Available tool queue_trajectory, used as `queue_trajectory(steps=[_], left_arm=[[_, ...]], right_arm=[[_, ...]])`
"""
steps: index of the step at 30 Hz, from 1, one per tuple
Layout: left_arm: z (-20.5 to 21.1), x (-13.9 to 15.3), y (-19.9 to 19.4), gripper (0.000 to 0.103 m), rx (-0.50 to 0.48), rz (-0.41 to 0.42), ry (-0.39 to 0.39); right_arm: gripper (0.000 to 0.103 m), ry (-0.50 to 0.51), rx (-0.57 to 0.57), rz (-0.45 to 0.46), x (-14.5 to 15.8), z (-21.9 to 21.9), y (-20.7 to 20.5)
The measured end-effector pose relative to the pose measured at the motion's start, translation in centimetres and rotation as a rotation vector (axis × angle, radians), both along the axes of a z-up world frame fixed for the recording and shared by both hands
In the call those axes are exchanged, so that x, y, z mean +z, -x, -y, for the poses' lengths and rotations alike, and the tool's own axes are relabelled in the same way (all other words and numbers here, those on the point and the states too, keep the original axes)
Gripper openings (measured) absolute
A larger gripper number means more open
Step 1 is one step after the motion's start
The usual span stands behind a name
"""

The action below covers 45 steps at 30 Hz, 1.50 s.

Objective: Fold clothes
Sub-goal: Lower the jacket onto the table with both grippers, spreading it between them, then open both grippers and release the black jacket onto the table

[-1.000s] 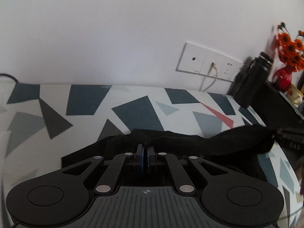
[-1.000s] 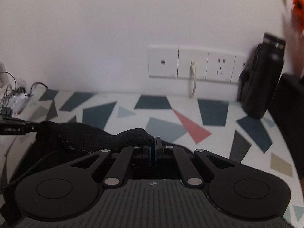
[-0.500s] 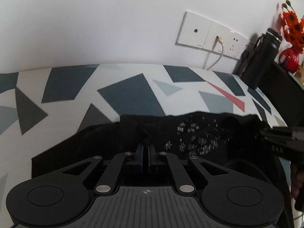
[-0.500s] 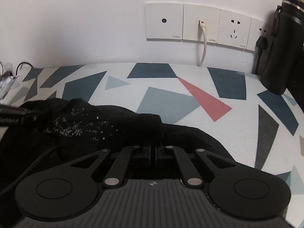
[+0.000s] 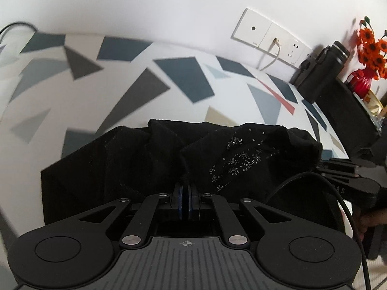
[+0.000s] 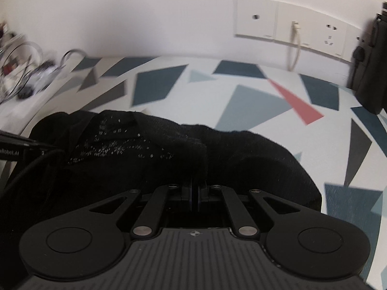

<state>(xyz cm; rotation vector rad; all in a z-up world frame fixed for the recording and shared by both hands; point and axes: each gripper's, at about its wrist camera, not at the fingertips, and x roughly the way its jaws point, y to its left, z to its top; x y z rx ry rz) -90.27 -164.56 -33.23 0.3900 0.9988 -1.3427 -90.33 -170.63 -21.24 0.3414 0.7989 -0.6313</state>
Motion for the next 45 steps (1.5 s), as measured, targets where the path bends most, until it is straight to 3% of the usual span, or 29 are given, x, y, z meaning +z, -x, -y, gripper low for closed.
queue_trajectory(steps=[3, 8, 10, 12, 17, 23, 24, 26, 27, 28, 29, 30, 31, 35, 38, 41, 45], left_arm=[[-0.1, 1.9, -1.0, 0.003, 0.01, 0.01, 0.031], [3.6, 6.7, -3.6, 0.003, 0.023, 0.094, 0.186], [5.9, 8.0, -4.6, 0.003, 0.035, 0.138, 0.239], [8.6, 8.5, -5.3, 0.003, 0.037, 0.185, 0.273], [15.4, 4.9, -5.7, 0.003, 0.039, 0.282, 0.211], [19.2, 0.2, -6.5, 0.004, 0.084, 0.28, 0.133], [19.5, -0.3, -6.7, 0.008, 0.093, 0.275, 0.125], [19.9, -0.9, -7.0, 0.034, 0.115, 0.272, 0.103], [20.1, -1.0, -7.3, 0.062, 0.135, 0.273, 0.09], [19.9, -0.7, -7.6, 0.08, 0.143, 0.262, 0.088], [19.6, -0.3, -8.1, 0.081, 0.14, 0.238, 0.089], [19.2, 0.2, -8.5, 0.079, 0.138, 0.215, 0.09], [18.7, 0.9, -8.9, 0.078, 0.127, 0.189, 0.095], [13.5, 4.2, -9.7, 0.08, 0.078, 0.13, 0.144], [7.8, 4.8, -9.4, 0.081, 0.082, 0.136, 0.135], [1.9, 4.1, -7.8, 0.08, 0.111, 0.199, 0.076], [-3.9, 1.9, -6.3, 0.08, 0.132, 0.074, -0.008]], right_arm=[[0.004, -0.014, -0.003, 0.022, 1.4, 0.4, 0.5], [0.004, 0.068, -0.094, 0.165, 5.9, 4.2, 1.1], [0.004, 0.082, -0.155, 0.216, 6.8, 6.5, 1.0], [0.004, 0.085, -0.178, 0.199, 5.7, 7.9, 0.0], [0.004, 0.092, -0.232, 0.147, 2.7, 11.3, -2.5], [0.004, 0.099, -0.296, 0.085, -1.0, 15.4, -5.5], [0.004, 0.101, -0.307, 0.075, -1.6, 16.1, -6.0], [0.005, 0.091, -0.319, 0.056, -2.6, 16.6, -6.3], [0.011, 0.1, -0.322, 0.059, -2.9, 16.6, -6.2], [0.02, 0.103, -0.326, 0.058, -2.9, 16.6, -6.1], [0.028, 0.103, -0.331, 0.057, -3.0, 16.7, -6.0], [0.049, 0.09, -0.334, 0.07, -2.6, 16.5, -5.5], [0.061, 0.074, -0.337, 0.085, -2.2, 16.3, -5.0], [0.063, 0.026, -0.328, 0.165, 0.1, 14.4, -1.4], [0.065, -0.003, -0.359, 0.189, 0.9, 11.7, 2.7], [0.065, -0.034, -0.401, 0.17, 0.9, 8.5, 6.6], [0.065, -0.141, -0.516, 0.132, 0.1, 4.0, 10.5]])
